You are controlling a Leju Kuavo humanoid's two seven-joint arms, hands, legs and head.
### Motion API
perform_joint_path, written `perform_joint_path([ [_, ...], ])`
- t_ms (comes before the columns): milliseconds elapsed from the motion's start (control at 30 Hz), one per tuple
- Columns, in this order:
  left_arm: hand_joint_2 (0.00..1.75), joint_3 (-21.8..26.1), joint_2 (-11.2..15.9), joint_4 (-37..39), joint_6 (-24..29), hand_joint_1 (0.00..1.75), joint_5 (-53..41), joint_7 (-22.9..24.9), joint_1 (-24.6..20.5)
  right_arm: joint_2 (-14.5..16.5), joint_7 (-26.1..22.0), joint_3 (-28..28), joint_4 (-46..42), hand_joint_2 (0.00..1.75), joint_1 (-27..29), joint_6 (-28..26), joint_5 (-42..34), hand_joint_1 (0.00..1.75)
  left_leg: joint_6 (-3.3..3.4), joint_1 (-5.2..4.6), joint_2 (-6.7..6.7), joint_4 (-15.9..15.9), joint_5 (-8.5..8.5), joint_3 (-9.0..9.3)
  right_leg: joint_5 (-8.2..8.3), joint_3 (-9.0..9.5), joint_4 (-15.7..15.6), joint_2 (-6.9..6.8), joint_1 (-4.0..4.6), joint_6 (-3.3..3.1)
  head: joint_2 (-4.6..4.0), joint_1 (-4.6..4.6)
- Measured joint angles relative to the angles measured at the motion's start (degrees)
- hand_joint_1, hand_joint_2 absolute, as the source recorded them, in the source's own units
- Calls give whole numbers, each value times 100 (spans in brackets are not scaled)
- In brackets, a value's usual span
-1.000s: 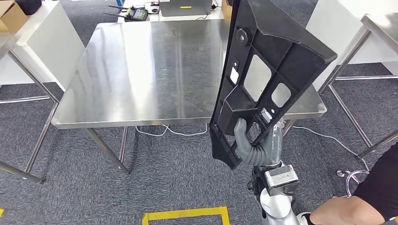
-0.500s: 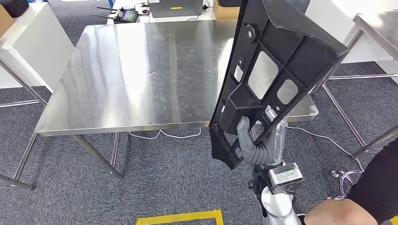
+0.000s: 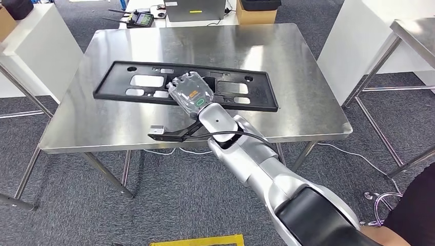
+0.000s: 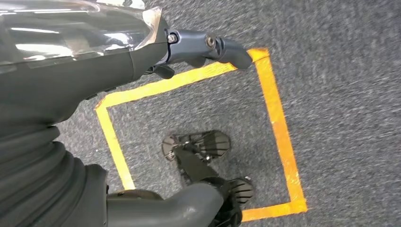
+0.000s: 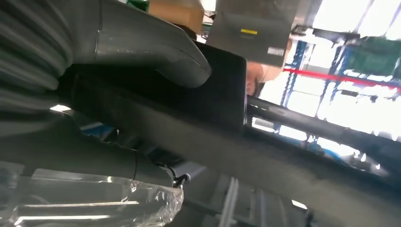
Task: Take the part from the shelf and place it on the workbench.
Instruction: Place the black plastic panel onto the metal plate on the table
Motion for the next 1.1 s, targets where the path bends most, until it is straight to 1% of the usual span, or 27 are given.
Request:
perform_joint_path([
  [33, 175, -1, 1, 1, -2, 0, -1, 2, -6, 23, 5, 64, 129, 175, -53, 6, -3, 175, -44, 1, 8, 10, -21, 14, 54, 39, -106, -4, 10, -61, 0, -7],
  [67, 175, -1, 2, 1, -3, 0, -2, 4, -11, 45, 9, 115, 240, 175, -100, 8, -6, 175, -82, 7, 22, 29, -27, 26, 28, 71, -116, 3, 11, -142, 1, -14],
  [133, 175, -4, 11, -1, -2, 0, -2, 5, -18, 77, 16, 184, 405, 175, -174, 8, -11, 175, -136, 45, 71, 226, -8, -59, 15, 180, -156, 16, -38, -261, 2, -20],
  [167, 175, -6, 15, -1, -2, 0, -2, 5, -22, 91, 16, 212, 469, 175, -211, 8, -14, 175, -154, 60, 97, 450, -7, -182, -9, 246, -173, 20, -60, -319, 2, -24],
  [200, 175, -10, 17, -1, -3, 0, -5, 5, -26, 110, 16, 240, 521, 175, -244, 8, -14, 175, -177, 74, 119, 765, -49, -377, -41, 306, -188, 24, -72, -363, 2, -26],
  [267, 175, -19, 14, 2, -4, 0, -14, 5, -27, 140, 16, 292, 620, 175, -293, 8, -15, 175, -238, 95, 144, 1432, -285, -825, -129, 405, -191, 28, -57, -411, 2, -30],
  [300, 175, -24, 14, 2, -4, 0, -19, 5, -26, 150, 17, 313, 667, 175, -300, 13, -15, 175, -268, 109, 154, 1638, -424, -1022, -183, 461, -191, 31, -51, -411, 1, -28],
  [333, 175, -26, 16, 3, -4, 0, -19, 5, -25, 153, 23, 329, 711, 175, -301, 26, -16, 175, -289, 122, 166, 1683, -495, -1142, -240, 525, -190, 36, -47, -401, 1, -29],
  [367, 175, -27, 19, 3, -3, 0, -21, 7, -24, 153, 32, 345, 752, 175, -302, 48, -17, 175, -300, 133, 177, 1552, -449, -1173, -298, 598, -189, 41, -47, -386, 1, -30],
  [400, 175, -30, 21, 3, -3, 0, -22, 10, -24, 153, 39, 361, 792, 175, -305, 76, -22, 175, -299, 142, 187, 1251, -263, -1114, -362, 680, -189, 45, -49, -366, 1, -29],
  [467, 175, -32, 24, 5, -2, 0, -26, 25, -23, 152, 46, 390, 876, 175, -323, 117, -39, 175, -268, 142, 212, 473, 306, -892, -490, 810, -187, 49, -40, -310, 1, -33],
  [500, 175, -33, 23, 8, -1, 0, -26, 39, -27, 150, 44, 403, 921, 175, -343, 129, -46, 175, -240, 131, 219, 202, 496, -797, -547, 853, -193, 53, -25, -272, 1, -33],
  [533, 175, -34, 22, 10, 4, 0, -26, 54, -30, 147, 38, 414, 964, 175, -363, 136, -50, 175, -202, 115, 221, 56, 589, -747, -582, 889, -199, 58, -9, -228, 1, -35],
  [633, 175, -35, 14, 11, 25, 0, -22, 92, -34, 146, 5, 436, 1053, 175, -410, 156, -38, 175, -64, 75, 208, -6, 520, -614, -611, 937, -109, 63, 30, -110, 1, -29],
  [667, 175, -36, 11, 11, 28, 0, -20, 99, -33, 144, -6, 441, 1078, 175, -422, 164, -34, 175, -14, 68, 206, -25, 493, -546, -617, 851, 69, 60, 34, -95, 1, -27],
  [700, 175, -36, 10, 10, 31, 0, -18, 102, -35, 139, -18, 443, 1103, 175, -432, 177, -33, 175, 34, 64, 199, -41, 463, -478, -641, 677, 364, 56, 29, -97, 0, -26],
  [733, 175, -37, 8, 10, 32, 0, -15, 102, -37, 131, -34, 444, 1130, 175, -433, 191, -33, 175, 72, 58, 194, -53, 417, -428, -706, 425, 738, 53, 22, -108, 0, -29],
  [800, 175, -37, 8, 10, 33, 0, -2, 100, -41, 104, -72, 445, 1186, 175, -410, 220, -32, 175, 113, 45, 169, -55, 314, -336, -944, -93, 1384, 51, 22, -150, 1, -28],
  [833, 175, -37, 8, 10, 34, 0, 4, 100, -37, 89, -88, 448, 1214, 175, -381, 227, -30, 175, 115, 38, 150, -55, 249, -268, -1048, -269, 1489, 51, 25, -150, 1, -27],
  [867, 175, -37, 5, 11, 37, 0, 10, 100, -33, 78, -98, 453, 1239, 175, -356, 230, -28, 175, 112, 31, 132, -53, 183, -189, -1068, -356, 1424, 51, 27, -135, 1, -25],
  [900, 175, -37, 1, 11, 40, 0, 10, 101, -29, 73, -102, 463, 1260, 175, -339, 231, -26, 175, 104, 22, 118, -52, 111, -98, -959, -361, 1183, 50, 30, -106, 1, -26],
  [933, 175, -37, -4, 11, 44, 0, 13, 101, -26, 70, -105, 476, 1280, 175, -326, 233, -24, 175, 91, 14, 108, -55, 29, -7, -710, -319, 812, 47, 36, -70, 1, -24],
  [967, 175, -37, -14, 15, 49, 0, 15, 102, -26, 66, -105, 490, 1302, 175, -325, 239, -24, 175, 74, -1, 103, -47, -46, 70, -399, -265, 410, 41, 51, -44, 0, -23],
  [1000, 175, -37, -21, 17, 53, 0, 16, 103, -28, 67, -106, 505, 1320, 175, -324, 250, -23, 175, 51, -15, 95, -44, -120, 132, -125, -197, 98, 30, 68, -54, 0, -22],
  [1033, 175, -37, -28, 20, 56, 0, 18, 107, -31, 72, -107, 517, 1336, 175, -322, 271, -23, 175, 21, -29, 89, -46, -187, 176, 102, -144, -97, 25, 84, -79, 0, -27],
  [1067, 175, -37, -32, 22, 63, 0, 21, 111, -33, 79, -108, 528, 1351, 175, -322, 291, -22, 175, -6, -41, 85, -25, -231, 224, 194, -112, -174, 19, 83, -129, 0, -31],
  [1100, 175, -37, -33, 21, 74, 0, 26, 119, -35, 98, -108, 538, 1357, 175, -320, 306, -22, 175, -27, -41, 83, -8, -259, 256, 214, -52, -172, 19, 67, -185, 1, -36],
])
